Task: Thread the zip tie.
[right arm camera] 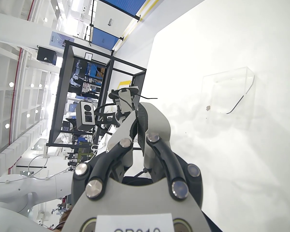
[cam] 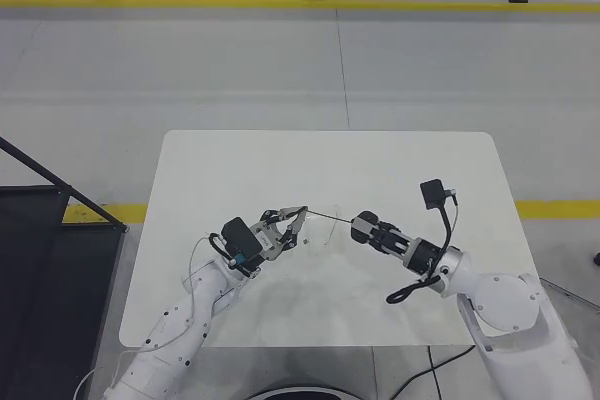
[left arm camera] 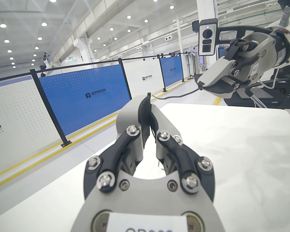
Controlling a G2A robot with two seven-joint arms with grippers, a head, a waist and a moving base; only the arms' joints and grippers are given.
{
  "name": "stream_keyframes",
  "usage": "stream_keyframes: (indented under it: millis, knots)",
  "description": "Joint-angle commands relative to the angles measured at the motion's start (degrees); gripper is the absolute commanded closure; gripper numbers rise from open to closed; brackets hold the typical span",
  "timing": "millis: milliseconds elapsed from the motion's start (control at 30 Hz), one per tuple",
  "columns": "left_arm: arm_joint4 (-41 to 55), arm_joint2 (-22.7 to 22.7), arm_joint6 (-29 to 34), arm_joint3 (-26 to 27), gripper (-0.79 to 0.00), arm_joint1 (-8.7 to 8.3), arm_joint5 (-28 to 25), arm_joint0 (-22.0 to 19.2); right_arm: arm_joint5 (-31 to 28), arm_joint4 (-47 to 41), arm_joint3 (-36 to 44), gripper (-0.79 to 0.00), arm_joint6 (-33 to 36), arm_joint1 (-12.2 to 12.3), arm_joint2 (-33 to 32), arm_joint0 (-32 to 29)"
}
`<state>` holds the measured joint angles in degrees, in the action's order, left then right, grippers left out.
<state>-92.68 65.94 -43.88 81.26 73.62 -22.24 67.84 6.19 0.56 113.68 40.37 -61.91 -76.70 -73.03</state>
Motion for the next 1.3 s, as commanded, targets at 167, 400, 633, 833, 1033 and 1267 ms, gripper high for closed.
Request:
stream_keyframes:
  millis: [167, 400, 633, 833, 1033, 1267]
  knots:
    - [0.0, 0.0, 0.0, 0.0, 0.000, 0.00, 0.0, 0.0, 0.8, -0.5, -0.2, 0.000, -0.1, 0.0, 0.0, 0.5]
    - [0.0, 0.0, 0.0, 0.0, 0.000, 0.00, 0.0, 0.0, 1.2, -1.0, -0.5, 0.000, -0.1, 0.0, 0.0, 0.9]
    - [0.0, 0.0, 0.0, 0.0, 0.000, 0.00, 0.0, 0.0, 1.8, -0.5, -0.4, 0.000, 0.3, 0.0, 0.2, 1.2]
    - [0.0, 0.0, 0.0, 0.0, 0.000, 0.00, 0.0, 0.0, 2.1, -0.5, -0.4, 0.000, 0.4, 0.1, 0.2, 1.3]
    - [0.0, 0.0, 0.0, 0.0, 0.000, 0.00, 0.0, 0.0, 0.7, -0.7, -0.1, 0.000, 0.2, 0.2, -0.3, 0.6]
    - [0.0, 0.0, 0.0, 0.0, 0.000, 0.00, 0.0, 0.0, 0.0, -0.8, 0.9, 0.000, -0.1, 0.3, -0.8, -0.8]
